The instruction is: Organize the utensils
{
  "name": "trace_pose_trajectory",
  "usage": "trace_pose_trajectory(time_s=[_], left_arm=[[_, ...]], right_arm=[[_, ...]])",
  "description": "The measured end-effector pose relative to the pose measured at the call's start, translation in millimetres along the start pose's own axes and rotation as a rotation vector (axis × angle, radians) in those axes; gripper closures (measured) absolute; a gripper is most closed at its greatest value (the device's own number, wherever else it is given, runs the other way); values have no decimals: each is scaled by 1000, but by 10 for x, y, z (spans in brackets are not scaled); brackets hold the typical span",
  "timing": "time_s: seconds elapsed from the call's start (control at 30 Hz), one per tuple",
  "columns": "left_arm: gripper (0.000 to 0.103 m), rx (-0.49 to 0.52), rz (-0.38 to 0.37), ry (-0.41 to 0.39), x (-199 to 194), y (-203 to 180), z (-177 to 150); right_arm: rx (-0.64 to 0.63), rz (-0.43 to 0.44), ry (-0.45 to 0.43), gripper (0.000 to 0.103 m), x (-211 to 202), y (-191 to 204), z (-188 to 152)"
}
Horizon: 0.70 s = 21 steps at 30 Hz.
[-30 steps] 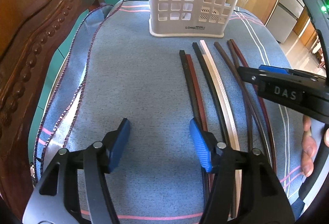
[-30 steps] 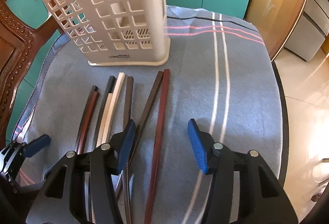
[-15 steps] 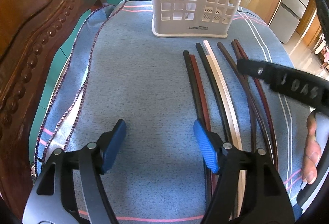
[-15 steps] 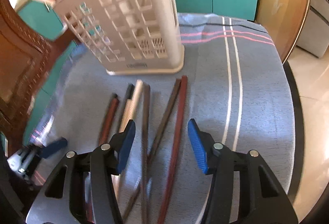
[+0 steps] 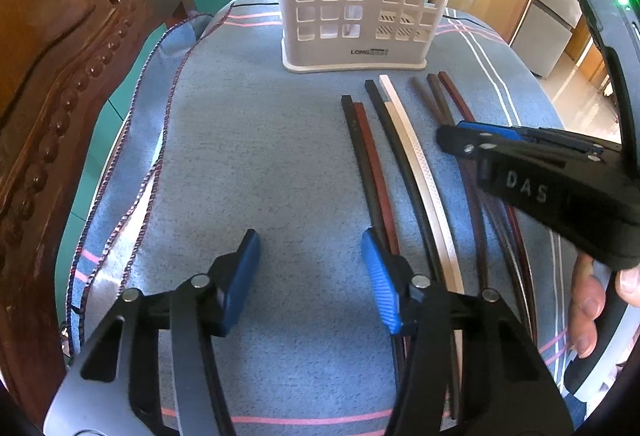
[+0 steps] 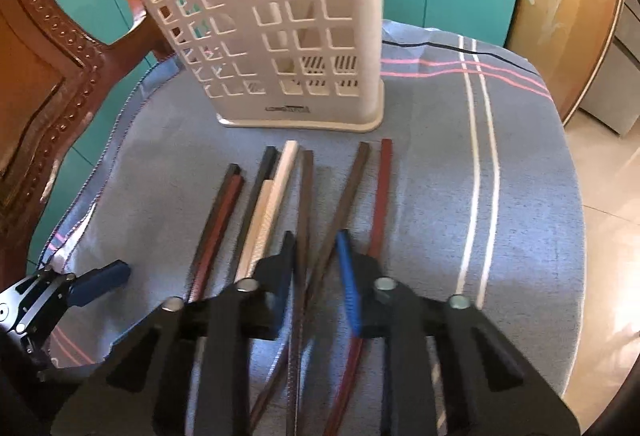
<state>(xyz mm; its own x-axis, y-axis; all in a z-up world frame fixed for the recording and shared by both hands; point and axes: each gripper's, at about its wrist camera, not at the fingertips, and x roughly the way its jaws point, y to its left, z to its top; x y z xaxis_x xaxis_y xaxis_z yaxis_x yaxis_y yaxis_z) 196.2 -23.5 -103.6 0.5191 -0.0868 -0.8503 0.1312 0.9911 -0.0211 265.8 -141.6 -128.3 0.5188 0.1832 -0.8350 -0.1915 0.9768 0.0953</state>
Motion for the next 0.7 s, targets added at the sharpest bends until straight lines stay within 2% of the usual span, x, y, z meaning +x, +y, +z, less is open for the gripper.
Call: trace_pose_trajectory(time_s=[0.03, 0.33, 0.53, 0.7], left_arm=[[58, -2, 1, -1, -4, 3, 3], [92, -22, 0, -2, -26, 98, -4], [93, -59, -5, 5, -25, 187, -3], [91, -155, -102, 23, -2, 406, 42]], right_arm=[[9, -4, 5, 91, -2, -30, -3], [78, -12, 21, 94, -133, -321, -18], [111, -20, 24, 94, -241, -465, -56], [112, 1, 39, 94, -261, -510, -87]])
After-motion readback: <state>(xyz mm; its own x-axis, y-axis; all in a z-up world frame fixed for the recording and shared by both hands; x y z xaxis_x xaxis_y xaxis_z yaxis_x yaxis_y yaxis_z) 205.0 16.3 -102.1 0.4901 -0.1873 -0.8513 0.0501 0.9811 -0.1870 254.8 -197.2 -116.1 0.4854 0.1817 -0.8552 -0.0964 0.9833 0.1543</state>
